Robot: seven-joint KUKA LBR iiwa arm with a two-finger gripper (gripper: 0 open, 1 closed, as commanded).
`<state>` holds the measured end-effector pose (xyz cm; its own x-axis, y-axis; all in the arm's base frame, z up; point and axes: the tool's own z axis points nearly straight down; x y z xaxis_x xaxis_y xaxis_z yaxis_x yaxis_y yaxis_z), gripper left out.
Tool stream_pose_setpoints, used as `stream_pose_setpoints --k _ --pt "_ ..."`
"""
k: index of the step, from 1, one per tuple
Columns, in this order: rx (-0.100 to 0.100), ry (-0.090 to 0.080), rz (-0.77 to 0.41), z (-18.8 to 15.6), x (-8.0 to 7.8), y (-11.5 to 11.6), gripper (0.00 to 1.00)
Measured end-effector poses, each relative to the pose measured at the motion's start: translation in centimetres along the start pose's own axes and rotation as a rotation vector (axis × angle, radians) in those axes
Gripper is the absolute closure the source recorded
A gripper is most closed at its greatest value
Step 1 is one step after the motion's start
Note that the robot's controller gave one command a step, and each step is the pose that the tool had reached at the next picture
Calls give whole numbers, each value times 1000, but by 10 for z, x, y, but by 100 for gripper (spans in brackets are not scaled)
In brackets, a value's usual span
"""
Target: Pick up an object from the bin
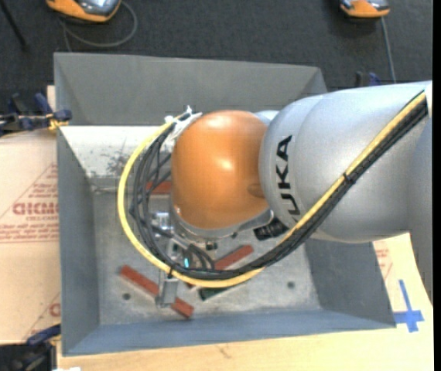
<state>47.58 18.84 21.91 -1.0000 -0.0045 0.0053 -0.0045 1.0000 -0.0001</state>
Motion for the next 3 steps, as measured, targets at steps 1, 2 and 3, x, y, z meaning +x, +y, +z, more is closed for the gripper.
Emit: stream_pose_setpoints --k 1,2,3 --pt "0 -3 92 152 -14 -31 0" --pt "-3 -9 190 118 -5 -30 0" --pt "-1 -4 318 119 -3 -46 0"
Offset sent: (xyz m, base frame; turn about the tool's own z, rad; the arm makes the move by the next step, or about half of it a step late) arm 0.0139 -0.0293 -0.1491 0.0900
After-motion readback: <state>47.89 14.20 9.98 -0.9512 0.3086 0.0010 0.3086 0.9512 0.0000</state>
